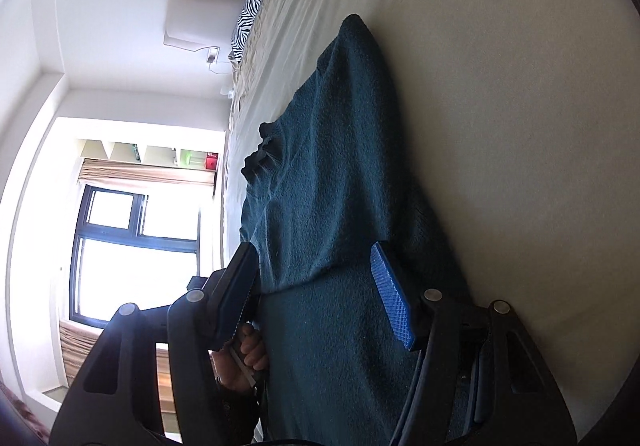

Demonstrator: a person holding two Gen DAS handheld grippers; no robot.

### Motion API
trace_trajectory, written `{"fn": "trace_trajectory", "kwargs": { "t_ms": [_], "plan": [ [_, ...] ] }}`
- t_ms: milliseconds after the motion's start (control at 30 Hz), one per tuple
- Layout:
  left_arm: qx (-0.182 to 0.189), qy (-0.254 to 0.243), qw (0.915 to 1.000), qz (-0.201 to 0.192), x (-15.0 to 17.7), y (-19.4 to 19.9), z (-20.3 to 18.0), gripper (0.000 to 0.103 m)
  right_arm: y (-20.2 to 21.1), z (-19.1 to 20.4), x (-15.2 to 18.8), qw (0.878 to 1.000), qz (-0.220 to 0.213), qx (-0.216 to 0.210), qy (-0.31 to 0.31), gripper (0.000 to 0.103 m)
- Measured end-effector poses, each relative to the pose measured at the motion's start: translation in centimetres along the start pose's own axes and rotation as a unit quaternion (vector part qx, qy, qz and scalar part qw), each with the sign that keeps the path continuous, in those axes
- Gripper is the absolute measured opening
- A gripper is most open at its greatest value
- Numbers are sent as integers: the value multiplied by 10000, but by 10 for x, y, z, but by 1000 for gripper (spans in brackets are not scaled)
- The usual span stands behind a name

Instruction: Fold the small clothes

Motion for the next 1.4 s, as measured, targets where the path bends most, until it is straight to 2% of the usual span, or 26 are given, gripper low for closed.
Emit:
{"fn": "trace_trajectory", "kwargs": {
  "t_ms": [100, 133, 200, 267, 333, 433, 500, 600, 700, 833, 967, 1000, 1033, 1100, 1133, 1167, 1233, 1300, 1400],
  "plan": [
    [-24, 67, 10000, 53, -2, 6, -3, 13, 31, -8, 24, 9997, -198, 69, -81, 60],
    [-111, 85, 9999, 36, -2, 11, -5, 17, 41, -6, 31, 9996, -275, 22, -113, 60],
    [-219, 137, 9996, -88, 1, 30, -9, 35, 60, -1, 49, 9991, -393, -120, -128, 60],
    [-165, 184, 9989, -395, 5, 62, -13, 67, 76, 8, 69, 9985, -524, -173, 2, 60],
    [-3, 303, 9960, -841, 11, 104, -11, 81, 82, 17, 92, 9985, -528, -152, 80, 60],
    [47, 701, 9866, -1472, 23, 172, 17, 83, 84, 31, 123, 9986, -442, -171, 225, 60],
    [-32, 1242, 9731, -1940, 31, 219, 53, 83, 80, 39, 143, 9988, -339, -163, 307, 60],
    [-166, 2155, 9417, -2579, 46, 280, 113, 83, 67, 50, 167, 9990, -204, -233, 325, 60],
    [-299, 2829, 9117, -2965, 58, 317, 158, 81, 54, 63, 189, 9989, -46, -298, 359, 60],
    [-101, 3452, 8722, -3465, 58, 337, 191, 80, 36, 84, 210, 9982, 121, -308, 491, 60],
    [-14, 3851, 8459, -3689, 43, 335, 211, 80, 22, 106, 223, 9970, 234, -276, 690, 60],
    [-39, 3854, 8429, -3755, 38, 334, 212, 79, 22, 110, 226, 9964, 244, -258, 765, 60],
    [-91, 3821, 8420, -3807, 32, 333, 213, 76, 21, 114, 228, 9960, 249, -225, 827, 60],
    [-255, 3819, 8413, -3817, 20, 331, 218, 63, 21, 119, 231, 9953, 231, -123, 933, 60],
    [-292, 3830, 8416, -3798, 14, 330, 221, 52, 21, 120, 233, 9950, 230, -89, 967, 60],
    [-325, 3820, 8434, -3764, 10, 327, 223, 46, 20, 121, 233, 9949, 228, -66, 982, 60],
    [-464, 3770, 8510, -3627, 1, 323, 223, 18, 22, 119, 233, 9948, 199, -30, 1002, 60],
    [-684, 3495, 8628, -3588, -10, 318, 208, 12, 28, 116, 234, 9947, 173, -20, 1014, 60],
    [-978, 2657, 8958, -3427, -30, 307, 162, 10, 29, 110, 229, 9950, 115, 4, 994, 60]
  ]
}}
Point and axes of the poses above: each gripper's, at about its wrist camera, not at the fingertips, and y roughly against the way its jaws point, z to its left, x to its underside, the point moved 2 cm from there along -y, roughly the way its jaws point, and after that the axes turned 3 degrees about -z, right-handed, at the moved point
